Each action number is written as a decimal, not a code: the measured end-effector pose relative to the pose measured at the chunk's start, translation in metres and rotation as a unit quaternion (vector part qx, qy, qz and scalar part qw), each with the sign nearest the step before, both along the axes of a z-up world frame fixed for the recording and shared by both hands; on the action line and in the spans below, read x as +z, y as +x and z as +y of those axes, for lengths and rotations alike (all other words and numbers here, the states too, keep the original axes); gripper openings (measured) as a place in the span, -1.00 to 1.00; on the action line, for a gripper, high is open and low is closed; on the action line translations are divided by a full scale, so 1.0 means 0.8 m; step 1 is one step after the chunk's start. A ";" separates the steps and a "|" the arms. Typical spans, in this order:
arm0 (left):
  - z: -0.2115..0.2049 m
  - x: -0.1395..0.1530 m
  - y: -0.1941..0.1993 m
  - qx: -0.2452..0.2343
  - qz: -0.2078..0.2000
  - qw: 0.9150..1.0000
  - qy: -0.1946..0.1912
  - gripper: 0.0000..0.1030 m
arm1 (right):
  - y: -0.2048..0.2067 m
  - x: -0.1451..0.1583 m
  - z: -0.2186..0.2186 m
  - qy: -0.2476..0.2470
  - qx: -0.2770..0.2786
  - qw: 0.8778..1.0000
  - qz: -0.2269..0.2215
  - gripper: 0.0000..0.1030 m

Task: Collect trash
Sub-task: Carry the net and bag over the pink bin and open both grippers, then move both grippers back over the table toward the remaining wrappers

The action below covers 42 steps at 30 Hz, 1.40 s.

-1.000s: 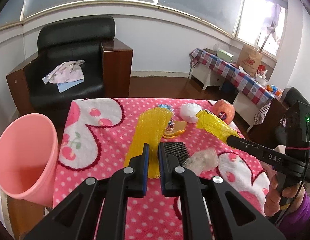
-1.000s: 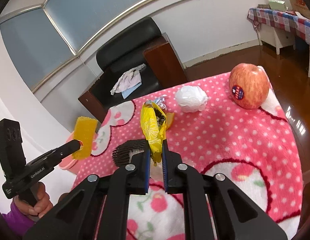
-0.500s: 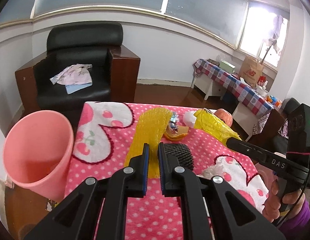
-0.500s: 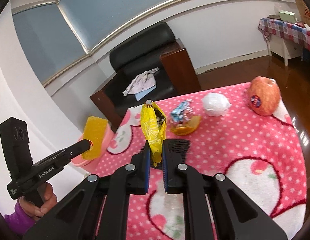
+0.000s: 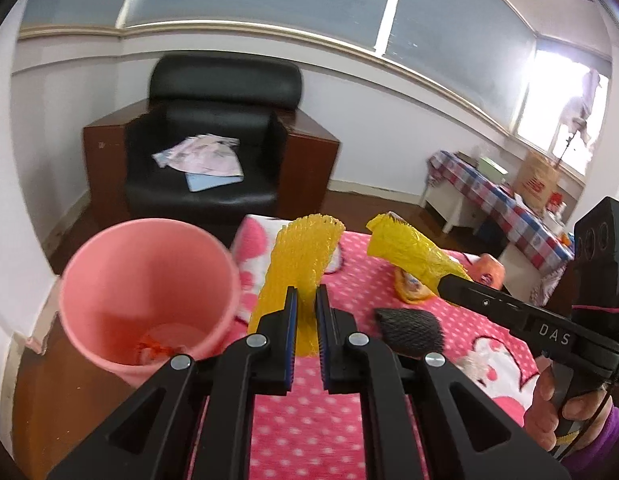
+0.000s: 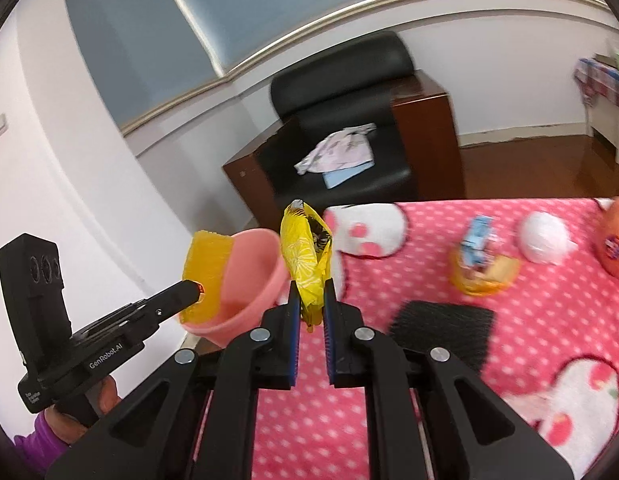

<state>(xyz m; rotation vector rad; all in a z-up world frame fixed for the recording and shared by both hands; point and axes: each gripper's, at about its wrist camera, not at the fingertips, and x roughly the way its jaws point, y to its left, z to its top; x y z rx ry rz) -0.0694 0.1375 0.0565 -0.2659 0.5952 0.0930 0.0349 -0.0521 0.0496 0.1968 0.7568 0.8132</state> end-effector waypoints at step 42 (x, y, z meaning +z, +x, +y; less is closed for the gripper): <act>0.170 -0.087 0.004 0.127 0.059 0.990 -0.019 -0.32 | 0.024 -0.072 0.258 -0.086 0.085 0.990 0.067 -0.29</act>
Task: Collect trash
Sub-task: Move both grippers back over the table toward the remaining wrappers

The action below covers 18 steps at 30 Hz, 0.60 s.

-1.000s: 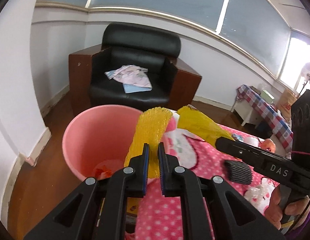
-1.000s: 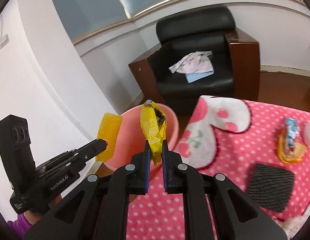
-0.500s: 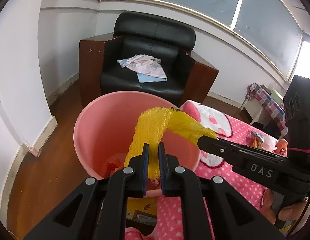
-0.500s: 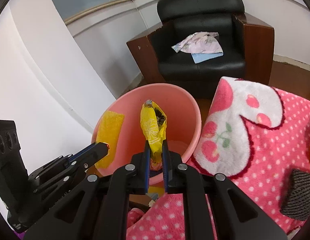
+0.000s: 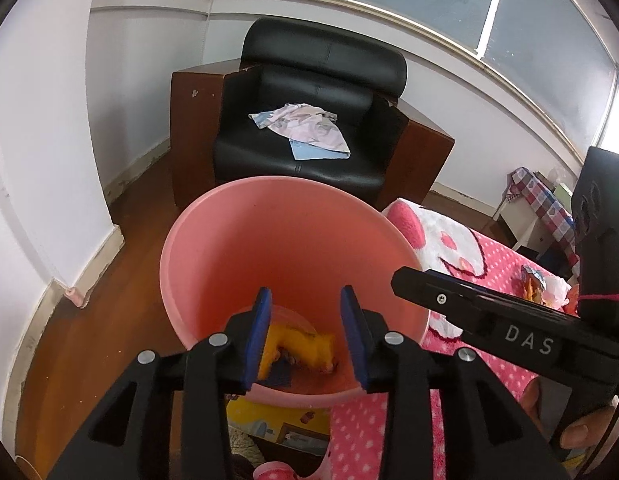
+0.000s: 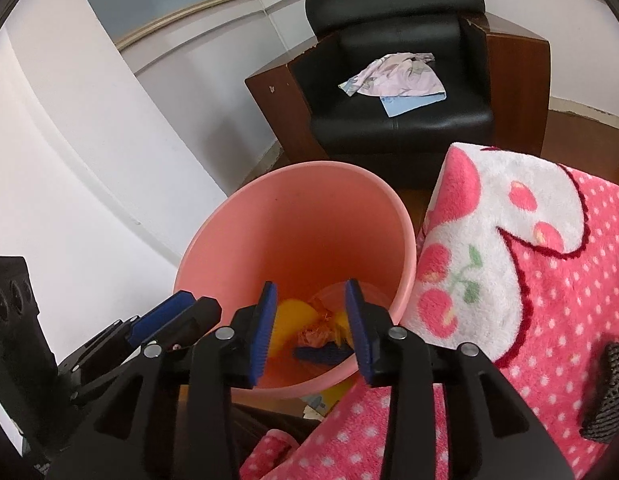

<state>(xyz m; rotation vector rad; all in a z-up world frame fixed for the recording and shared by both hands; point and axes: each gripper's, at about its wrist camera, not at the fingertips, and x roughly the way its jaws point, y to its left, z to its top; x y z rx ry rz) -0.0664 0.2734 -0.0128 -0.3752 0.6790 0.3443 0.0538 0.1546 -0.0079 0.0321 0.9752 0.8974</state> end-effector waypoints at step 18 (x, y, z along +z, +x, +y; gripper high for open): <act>-0.081 0.051 0.007 -0.055 -0.035 0.998 -0.005 -0.24 | -0.023 0.049 -0.121 -0.009 -0.046 0.997 -0.056 -0.29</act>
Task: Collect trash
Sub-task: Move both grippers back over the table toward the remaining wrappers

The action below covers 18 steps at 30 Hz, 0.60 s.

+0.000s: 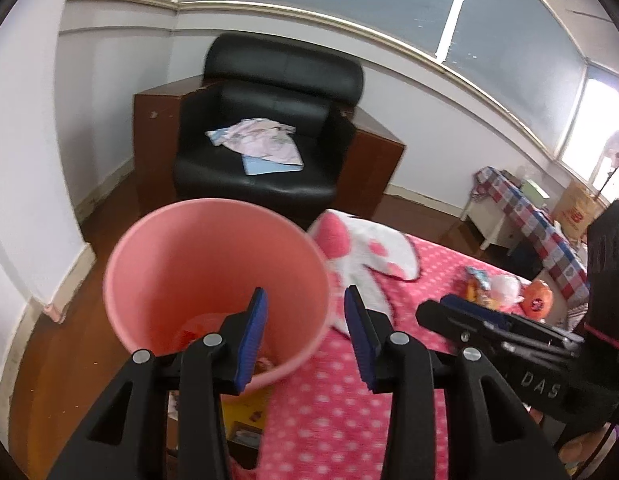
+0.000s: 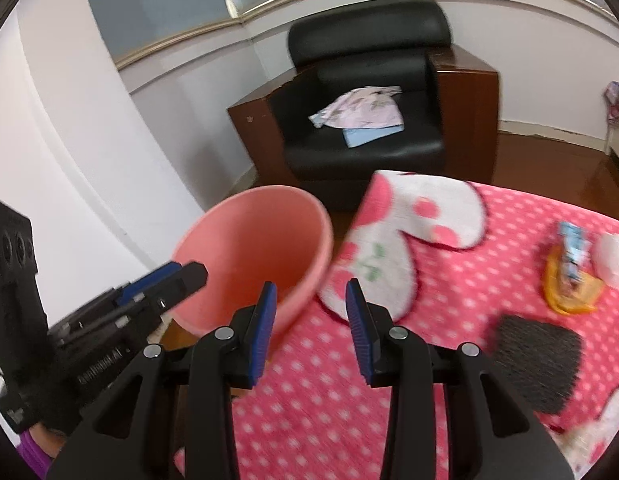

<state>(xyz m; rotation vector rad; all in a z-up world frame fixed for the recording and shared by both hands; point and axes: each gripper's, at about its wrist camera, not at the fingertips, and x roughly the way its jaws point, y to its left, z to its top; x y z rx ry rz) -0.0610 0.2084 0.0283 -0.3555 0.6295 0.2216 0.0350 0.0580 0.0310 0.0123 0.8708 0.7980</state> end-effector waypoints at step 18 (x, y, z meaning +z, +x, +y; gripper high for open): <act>-0.172 0.021 0.071 -0.129 0.003 0.991 0.018 -0.32 | 0.019 -0.010 -0.261 0.014 -0.185 0.983 0.002 -0.29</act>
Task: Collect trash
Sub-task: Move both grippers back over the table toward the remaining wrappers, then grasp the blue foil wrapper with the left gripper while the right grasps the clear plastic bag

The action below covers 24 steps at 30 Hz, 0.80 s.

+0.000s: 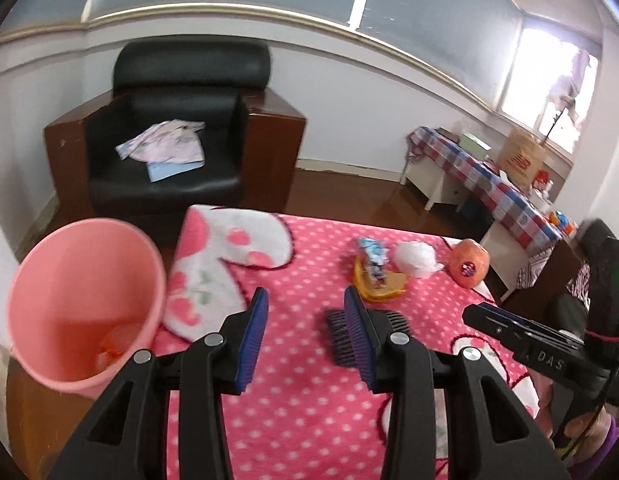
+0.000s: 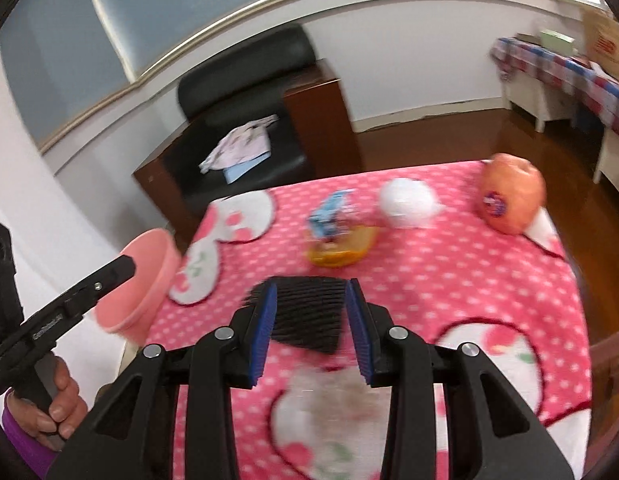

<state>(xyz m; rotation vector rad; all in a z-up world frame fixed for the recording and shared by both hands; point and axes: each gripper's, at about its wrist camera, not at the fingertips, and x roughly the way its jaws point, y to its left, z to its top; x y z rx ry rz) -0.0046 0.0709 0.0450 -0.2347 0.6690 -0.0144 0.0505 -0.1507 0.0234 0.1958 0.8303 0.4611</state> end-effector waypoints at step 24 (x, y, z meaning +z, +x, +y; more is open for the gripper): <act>-0.116 -0.062 0.165 -0.072 0.057 0.992 0.089 -0.29 | 0.126 -0.052 -0.065 0.029 -0.018 0.999 0.010 0.03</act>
